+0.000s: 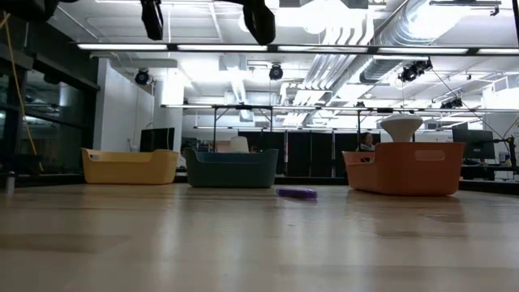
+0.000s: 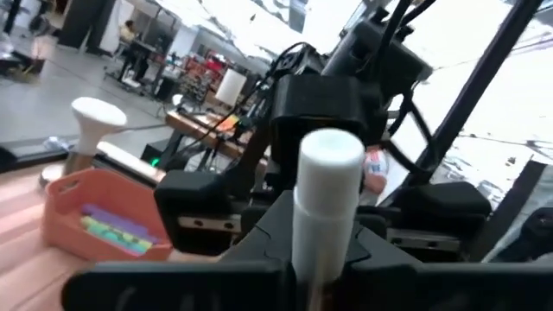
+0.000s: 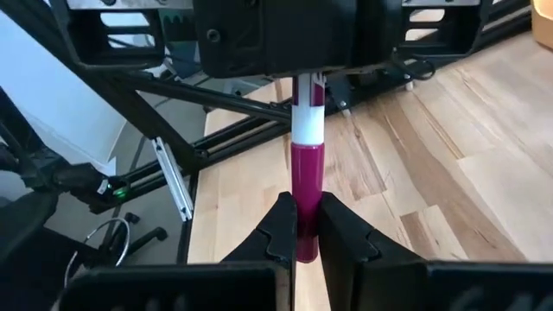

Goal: Pick & Place Markers
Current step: Put the pink marker pen into the yellow bin

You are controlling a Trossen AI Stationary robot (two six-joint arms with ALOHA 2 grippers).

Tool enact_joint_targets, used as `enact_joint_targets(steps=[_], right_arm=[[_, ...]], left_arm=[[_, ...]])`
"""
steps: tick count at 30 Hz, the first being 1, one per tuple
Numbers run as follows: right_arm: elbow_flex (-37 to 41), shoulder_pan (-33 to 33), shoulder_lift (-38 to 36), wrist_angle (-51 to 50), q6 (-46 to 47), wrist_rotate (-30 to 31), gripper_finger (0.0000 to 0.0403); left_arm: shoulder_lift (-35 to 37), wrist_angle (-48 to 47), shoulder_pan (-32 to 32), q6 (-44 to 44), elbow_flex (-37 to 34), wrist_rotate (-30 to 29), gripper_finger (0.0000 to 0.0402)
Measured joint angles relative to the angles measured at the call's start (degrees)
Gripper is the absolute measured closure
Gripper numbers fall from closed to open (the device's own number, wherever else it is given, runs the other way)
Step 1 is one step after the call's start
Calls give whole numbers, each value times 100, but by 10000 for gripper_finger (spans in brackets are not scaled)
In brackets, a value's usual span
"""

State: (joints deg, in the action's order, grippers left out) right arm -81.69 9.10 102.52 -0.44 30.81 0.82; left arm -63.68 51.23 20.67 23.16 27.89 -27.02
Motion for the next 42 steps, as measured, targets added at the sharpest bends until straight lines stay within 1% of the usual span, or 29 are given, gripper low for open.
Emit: enact_joint_targets(steps=[3,15,20,22,25,30,35,39,42], right_arm=[[4,-7,4,-110,-2,0,383],[4,-7,4,-126,-44,18,383],[4,-4,4,-139,-94,124,383],[4,-4,4,-143,-101,122,383],[4,-1,4,-160,-101,159,383],[4,-11,4,-167,-101,267,383],[4,-11,-32,-243,-114,373,383],[4,-9,-209,-495,-179,549,383],[0,-15,-306,-532,-222,552,383]], left_arm=[[4,-203,-7,76,3,-41,390],[17,-173,-4,-14,3,-50,391],[17,-173,-4,-42,3,-45,390],[17,-190,-7,-48,3,17,378],[17,-194,-4,-46,3,121,339],[20,-172,-4,-97,3,70,286],[127,-193,-4,-197,3,63,243],[200,-334,-4,-240,1,-4,232],[218,-383,-2,-208,1,-58,244]])
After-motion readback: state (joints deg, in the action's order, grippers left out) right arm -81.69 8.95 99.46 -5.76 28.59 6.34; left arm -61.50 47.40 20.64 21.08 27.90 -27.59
